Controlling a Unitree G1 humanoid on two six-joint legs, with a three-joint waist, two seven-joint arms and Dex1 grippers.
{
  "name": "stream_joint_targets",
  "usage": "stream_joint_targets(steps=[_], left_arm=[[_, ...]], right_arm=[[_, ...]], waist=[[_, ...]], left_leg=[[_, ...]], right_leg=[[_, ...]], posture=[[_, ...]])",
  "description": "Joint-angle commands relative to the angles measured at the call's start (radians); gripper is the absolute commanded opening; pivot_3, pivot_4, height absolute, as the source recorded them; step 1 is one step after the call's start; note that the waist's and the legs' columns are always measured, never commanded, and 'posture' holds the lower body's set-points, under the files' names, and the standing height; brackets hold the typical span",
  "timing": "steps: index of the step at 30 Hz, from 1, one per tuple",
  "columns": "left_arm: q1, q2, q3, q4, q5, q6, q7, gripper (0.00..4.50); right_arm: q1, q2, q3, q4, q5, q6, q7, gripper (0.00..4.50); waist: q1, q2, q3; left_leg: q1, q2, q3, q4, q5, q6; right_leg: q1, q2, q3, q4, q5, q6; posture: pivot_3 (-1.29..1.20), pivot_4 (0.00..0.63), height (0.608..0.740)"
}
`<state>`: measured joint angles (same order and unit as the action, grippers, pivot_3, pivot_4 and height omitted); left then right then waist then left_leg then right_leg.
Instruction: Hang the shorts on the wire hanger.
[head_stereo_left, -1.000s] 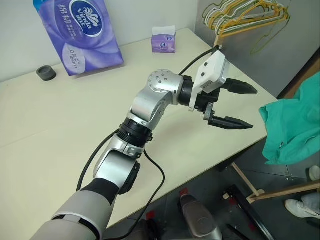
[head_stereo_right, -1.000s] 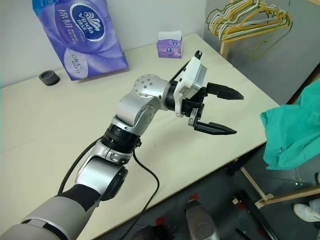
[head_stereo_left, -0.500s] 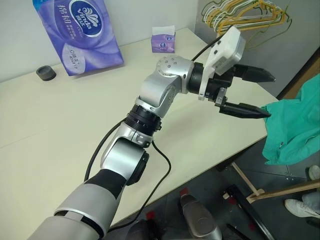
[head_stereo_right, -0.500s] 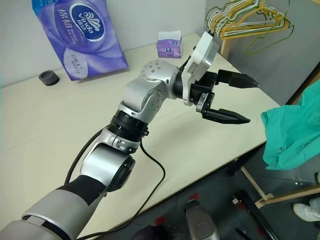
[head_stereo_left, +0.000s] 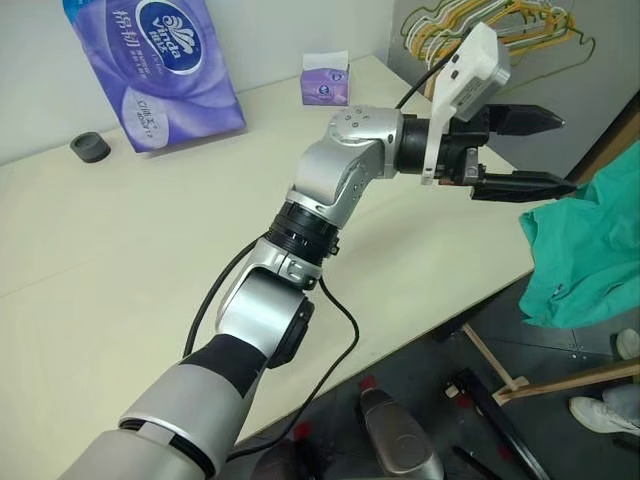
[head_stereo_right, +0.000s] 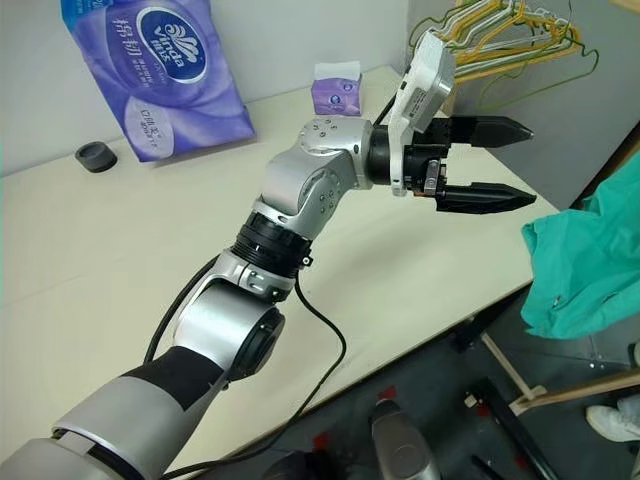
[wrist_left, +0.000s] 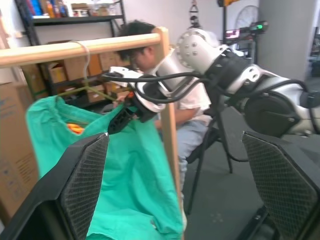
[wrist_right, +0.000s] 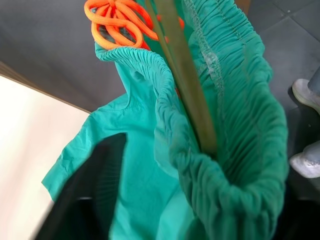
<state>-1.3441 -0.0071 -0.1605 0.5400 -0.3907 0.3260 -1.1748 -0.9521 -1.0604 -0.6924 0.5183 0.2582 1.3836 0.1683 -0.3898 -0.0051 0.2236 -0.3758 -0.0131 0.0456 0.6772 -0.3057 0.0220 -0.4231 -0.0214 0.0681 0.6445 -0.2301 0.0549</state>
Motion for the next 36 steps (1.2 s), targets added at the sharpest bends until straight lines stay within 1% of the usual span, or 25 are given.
stream_joint_targets(steps=[1, 3, 8, 10, 12, 17, 20, 24, 26, 28, 30, 36], left_arm=[[-0.019, -0.013, 0.016, -0.051, 0.003, -0.003, 0.033, 4.5], [-0.018, -0.014, 0.014, -0.054, 0.006, -0.002, 0.045, 4.5], [-0.005, -0.011, 0.006, -0.075, 0.021, 0.01, 0.077, 4.5], [-0.005, -0.011, 0.007, -0.072, 0.031, 0.005, 0.092, 4.5], [-0.005, -0.011, 0.007, -0.07, 0.037, 0.002, 0.099, 4.5], [-0.006, -0.008, 0.01, -0.063, 0.046, -0.003, 0.105, 4.5], [-0.007, -0.008, 0.012, -0.06, 0.05, -0.007, 0.11, 4.5], [-0.006, -0.007, 0.013, -0.056, 0.059, -0.014, 0.117, 4.5], [-0.005, -0.008, 0.013, -0.055, 0.063, -0.016, 0.123, 4.5], [-0.006, -0.008, 0.017, -0.05, 0.069, -0.021, 0.141, 4.5], [-0.008, -0.009, 0.021, -0.042, 0.076, -0.03, 0.159, 4.5], [-0.004, -0.004, 0.031, -0.043, 0.087, -0.038, 0.197, 4.5]], right_arm=[[-0.021, -0.013, -0.013, -0.048, 0.017, -0.034, 0.004, 4.45], [-0.024, -0.012, -0.016, -0.06, 0.02, -0.041, 0.004, 4.45], [-0.019, -0.009, -0.006, -0.167, 0.027, -0.105, 0.008, 4.45], [0.018, -0.028, 0.046, -0.222, 0.0, -0.217, 0.027, 4.45], [-0.004, -0.007, 0.033, -0.264, -0.006, -0.246, -0.017, 4.45], [0.048, -0.003, 0.09, -0.377, -0.056, -0.42, -0.049, 4.45], [0.062, -0.013, 0.129, -0.406, -0.106, -0.552, -0.078, 4.45], [0.065, -0.002, 0.153, -0.432, -0.134, -0.648, -0.105, 4.45], [0.074, 0.0, 0.162, -0.441, -0.145, -0.713, -0.104, 4.45], [0.096, 0.003, 0.179, -0.458, -0.168, -0.868, -0.089, 4.45], [0.111, 0.018, 0.186, -0.476, -0.179, -0.961, -0.08, 4.45], [0.165, 0.062, 0.244, -0.568, -0.195, -1.172, -0.026, 4.45]], waist=[[0.0, 0.0, 0.0], [0.001, 0.0, 0.0], [0.002, 0.001, 0.0], [0.003, 0.001, -0.001], [0.004, 0.001, -0.001], [0.005, 0.002, -0.001], [0.006, 0.002, -0.001], [0.002, 0.007, -0.003], [0.002, 0.008, -0.003], [0.002, 0.009, -0.003], [0.002, 0.009, -0.003], [0.004, 0.008, -0.003]], left_leg=[[0.0, 0.0, 0.0, 0.0, 0.0, 0.0], [0.0, 0.0, 0.0, 0.0, 0.0, 0.0], [0.0, 0.0, 0.001, 0.0, 0.0, 0.0], [0.0, 0.0, 0.001, 0.0, 0.0, 0.0], [0.0, 0.0, 0.001, 0.0, 0.0, 0.0], [0.0, 0.0, 0.001, 0.0, 0.0, 0.0], [0.0, 0.0, 0.002, 0.0, 0.0, 0.0], [0.0, -0.003, 0.006, 0.0, 0.0, -0.001], [0.001, -0.003, 0.006, 0.0, 0.0, 0.0], [0.001, -0.004, 0.007, 0.0, 0.0, 0.0], [0.002, -0.004, 0.007, 0.0, 0.0, 0.0], [0.002, -0.005, 0.006, 0.001, 0.0, 0.0]], right_leg=[[0.0, 0.0, 0.0, 0.0, 0.0, 0.0], [0.0, 0.0, 0.0, 0.0, 0.0, 0.0], [0.0, 0.0, 0.001, 0.0, 0.0, 0.0], [0.0, 0.0, 0.001, 0.0, 0.0, 0.001], [0.0, 0.0, 0.001, 0.0, 0.0, 0.001], [-0.001, 0.0, 0.001, 0.001, 0.0, 0.001], [-0.001, -0.001, 0.001, 0.001, 0.001, 0.002], [-0.002, -0.003, 0.005, 0.002, 0.0, 0.003], [-0.002, -0.003, 0.005, 0.002, 0.0, 0.003], [-0.002, -0.003, 0.005, 0.003, 0.0, 0.004], [-0.002, -0.003, 0.005, 0.003, 0.0, 0.006], [0.0, -0.004, 0.005, 0.001, 0.001, 0.008]], posture=[[-0.42, 0.197, 0.74], [-0.41, 0.195, 0.74], [-0.4, 0.185, 0.74], [-0.39, 0.18, 0.74], [-0.39, 0.176, 0.74], [-0.38, 0.17, 0.74], [-0.38, 0.169, 0.74], [-0.38, 0.169, 0.74], [-0.38, 0.169, 0.74], [-0.37, 0.168, 0.74], [-0.37, 0.168, 0.74], [-0.35, 0.164, 0.74]])
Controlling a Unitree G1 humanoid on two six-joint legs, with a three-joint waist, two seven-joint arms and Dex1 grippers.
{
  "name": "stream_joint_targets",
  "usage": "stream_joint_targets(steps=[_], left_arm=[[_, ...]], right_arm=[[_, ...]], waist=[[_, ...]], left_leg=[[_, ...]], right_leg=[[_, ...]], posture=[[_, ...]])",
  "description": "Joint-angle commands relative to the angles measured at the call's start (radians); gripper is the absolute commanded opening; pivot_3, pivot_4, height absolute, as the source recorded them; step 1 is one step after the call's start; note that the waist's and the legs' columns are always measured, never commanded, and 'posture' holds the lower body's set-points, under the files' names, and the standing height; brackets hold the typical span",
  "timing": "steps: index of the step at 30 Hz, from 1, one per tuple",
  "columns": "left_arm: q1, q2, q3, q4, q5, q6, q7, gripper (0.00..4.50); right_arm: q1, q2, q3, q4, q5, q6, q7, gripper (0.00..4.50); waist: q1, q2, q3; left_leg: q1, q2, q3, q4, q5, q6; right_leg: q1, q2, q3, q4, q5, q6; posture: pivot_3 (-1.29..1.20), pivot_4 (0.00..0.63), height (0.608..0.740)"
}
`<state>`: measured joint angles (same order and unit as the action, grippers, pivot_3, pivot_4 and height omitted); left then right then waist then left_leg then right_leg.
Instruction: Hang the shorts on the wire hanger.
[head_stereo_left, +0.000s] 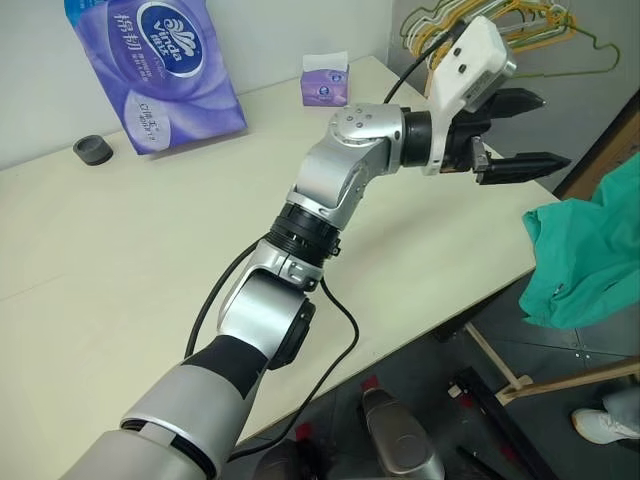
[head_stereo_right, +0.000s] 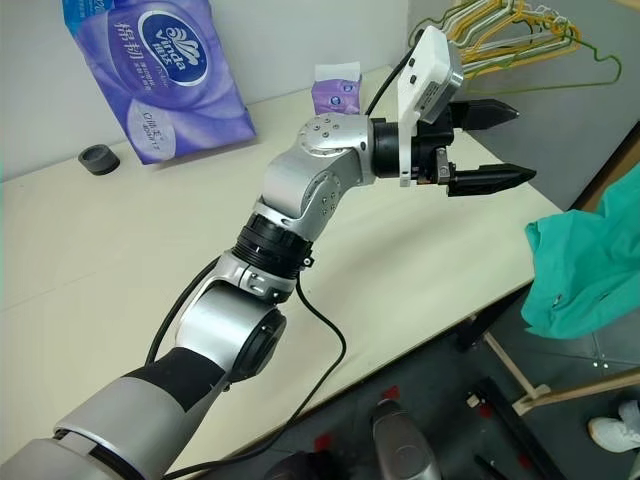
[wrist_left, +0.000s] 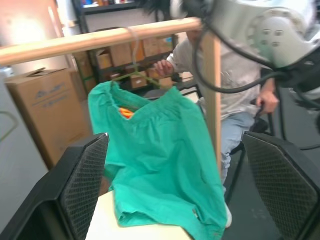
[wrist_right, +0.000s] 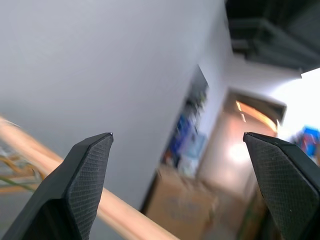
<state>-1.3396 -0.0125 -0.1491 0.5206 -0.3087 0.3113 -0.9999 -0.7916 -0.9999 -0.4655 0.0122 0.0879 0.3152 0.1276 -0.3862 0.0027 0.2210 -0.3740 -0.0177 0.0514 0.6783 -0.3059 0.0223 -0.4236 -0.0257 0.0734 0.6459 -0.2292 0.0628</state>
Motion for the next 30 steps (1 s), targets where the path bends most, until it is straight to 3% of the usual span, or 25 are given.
stream_joint_targets(steps=[1, 8, 14, 19, 23, 27, 30], left_arm=[[-0.004, 0.005, 0.021, -0.029, 0.006, -0.022, 0.029, 4.5], [0.098, 0.062, 0.029, -0.141, 0.02, -0.001, 0.092, 4.5], [0.293, 0.185, 0.101, -0.325, 0.021, 0.08, 0.22, 4.5], [0.477, 0.236, 0.212, -0.472, 0.052, 0.204, 0.471, 4.5], [0.711, 0.257, 0.255, -0.633, 0.223, 0.316, 0.767, 4.5], [0.908, 0.267, 0.266, -0.752, 0.292, 0.293, 0.867, 4.5], [1.073, 0.23, 0.341, -0.777, 0.314, 0.298, 0.967, 4.5]], right_arm=[[0.01, 0.007, 0.029, -0.07, -0.034, -0.132, 0.014, 4.45], [0.113, 0.09, 0.11, -0.152, -0.128, -0.276, -0.009, 4.45], [0.195, 0.168, 0.169, -0.248, -0.215, -0.387, -0.016, 4.45], [0.278, 0.317, 0.326, -0.32, -0.018, -0.28, 0.183, 4.45], [0.379, 0.458, 0.425, -0.296, 0.107, -0.121, 0.267, 4.45], [0.425, 0.568, 0.471, -0.212, 0.138, -0.087, 0.295, 4.45], [0.428, 0.658, 0.522, -0.099, 0.141, -0.098, 0.319, 4.45]], waist=[[0.001, 0.0, 0.0], [0.004, 0.0, -0.001], [0.005, 0.0, -0.001], [0.01, -0.013, -0.008], [0.033, -0.018, -0.016], [0.095, -0.02, -0.017], [0.148, -0.026, -0.028]], left_leg=[[0.0, -0.001, 0.0, 0.0, 0.0, 0.0], [0.0, -0.003, -0.002, 0.0, 0.001, 0.0], [0.005, -0.003, -0.002, 0.001, 0.001, -0.002], [0.007, -0.003, -0.007, 0.002, 0.001, -0.002], [0.007, -0.003, -0.01, 0.002, 0.001, -0.001], [0.006, -0.004, -0.011, 0.003, 0.0, 0.001], [0.007, -0.005, -0.013, 0.004, -0.001, 0.001]], right_leg=[[0.0, -0.001, 0.0, 0.001, 0.0, 0.0], [0.0, -0.004, 0.0, 0.002, 0.0, 0.0], [0.001, -0.005, -0.001, 0.004, 0.004, -0.004], [0.004, -0.01, -0.004, 0.005, 0.004, -0.004], [0.004, -0.011, -0.006, 0.006, 0.004, -0.005], [0.001, -0.013, -0.008, 0.012, 0.004, -0.005], [0.001, -0.014, -0.01, 0.014, 0.005, -0.006]], posture=[[-0.34, 0.163, 0.74], [-0.34, 0.162, 0.74], [-0.33, 0.163, 0.74], [-0.29, 0.155, 0.74], [-0.2, 0.14, 0.74], [-0.14, 0.129, 0.74], [-0.11, 0.123, 0.74]])
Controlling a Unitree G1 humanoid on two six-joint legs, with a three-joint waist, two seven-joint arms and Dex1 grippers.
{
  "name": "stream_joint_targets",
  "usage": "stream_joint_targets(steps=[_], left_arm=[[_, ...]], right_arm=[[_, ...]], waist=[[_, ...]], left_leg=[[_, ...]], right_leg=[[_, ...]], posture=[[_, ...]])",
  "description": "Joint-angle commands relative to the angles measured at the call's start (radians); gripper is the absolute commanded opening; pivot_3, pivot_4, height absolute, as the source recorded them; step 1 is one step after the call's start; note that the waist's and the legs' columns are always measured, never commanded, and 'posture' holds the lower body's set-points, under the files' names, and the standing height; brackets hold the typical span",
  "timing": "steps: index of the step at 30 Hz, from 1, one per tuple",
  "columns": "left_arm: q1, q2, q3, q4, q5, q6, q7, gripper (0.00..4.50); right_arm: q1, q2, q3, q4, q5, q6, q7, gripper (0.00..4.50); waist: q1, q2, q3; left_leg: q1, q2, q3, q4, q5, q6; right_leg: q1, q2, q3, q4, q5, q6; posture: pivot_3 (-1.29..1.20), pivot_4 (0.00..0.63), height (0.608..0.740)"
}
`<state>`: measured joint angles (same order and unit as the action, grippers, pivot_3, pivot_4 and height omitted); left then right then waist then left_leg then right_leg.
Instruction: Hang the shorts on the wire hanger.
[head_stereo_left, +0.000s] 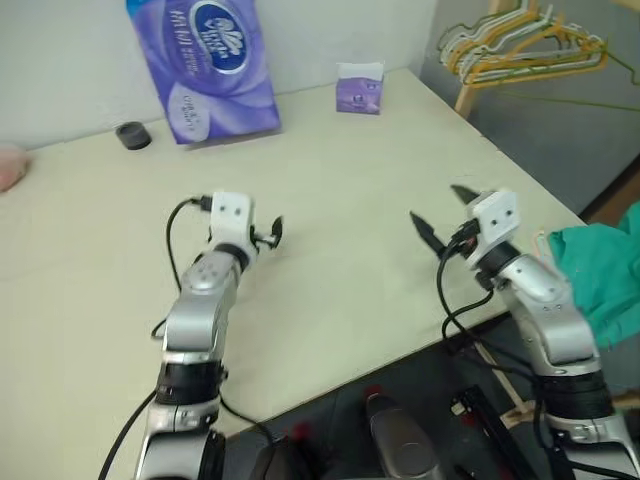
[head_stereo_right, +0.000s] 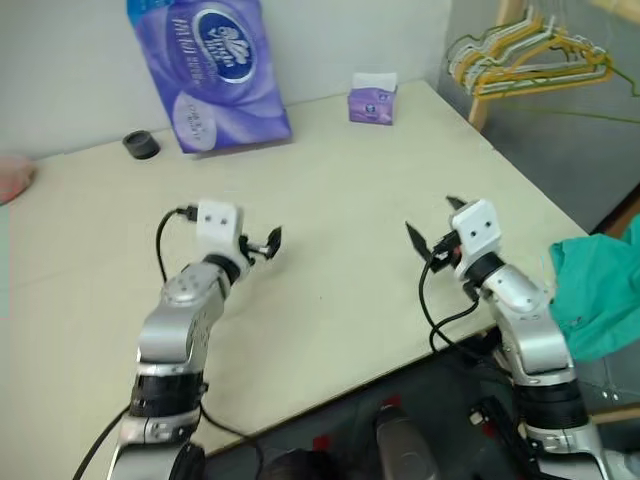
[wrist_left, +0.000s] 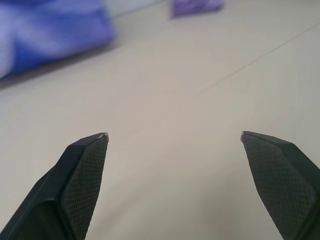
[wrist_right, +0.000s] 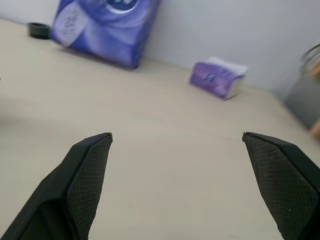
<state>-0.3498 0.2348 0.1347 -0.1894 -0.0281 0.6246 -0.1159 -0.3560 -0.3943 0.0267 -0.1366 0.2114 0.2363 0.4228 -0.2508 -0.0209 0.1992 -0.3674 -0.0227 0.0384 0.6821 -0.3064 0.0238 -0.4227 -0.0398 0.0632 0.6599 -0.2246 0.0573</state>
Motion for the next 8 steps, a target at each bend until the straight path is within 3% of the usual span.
stream_joint_targets(steps=[1, 5, 8], left_arm=[[0.118, -0.027, 0.078, -0.073, 0.035, -0.015, 0.108, 4.5], [0.152, -0.05, 0.13, -0.096, 0.011, 0.011, 0.147, 4.5], [0.139, -0.055, 0.147, -0.088, -0.005, -0.005, 0.156, 4.5]], right_arm=[[-0.015, 0.076, 0.035, 0.079, 0.014, -0.027, 0.026, 4.45], [-0.067, 0.123, 0.032, 0.151, 0.013, -0.064, 0.048, 4.45], [-0.1, 0.135, 0.034, 0.201, 0.002, -0.088, 0.067, 4.45]], waist=[[0.031, -0.004, -0.011], [0.108, -0.007, -0.013], [0.134, -0.009, -0.014]], left_leg=[[0.0, 0.0, -0.001, 0.0, 0.0, 0.0], [0.0, 0.0, -0.003, 0.001, 0.001, -0.001], [0.0, 0.0, -0.004, 0.002, 0.003, 0.0]], right_leg=[[0.0, 0.0, -0.001, 0.0, 0.0, 0.0], [0.001, 0.0, -0.003, 0.0, 0.003, -0.005], [0.002, 0.0, -0.006, 0.0, 0.004, -0.007]], posture=[[-0.1, 0.123, 0.74], [-0.07, 0.125, 0.74], [-0.05, 0.145, 0.74]])
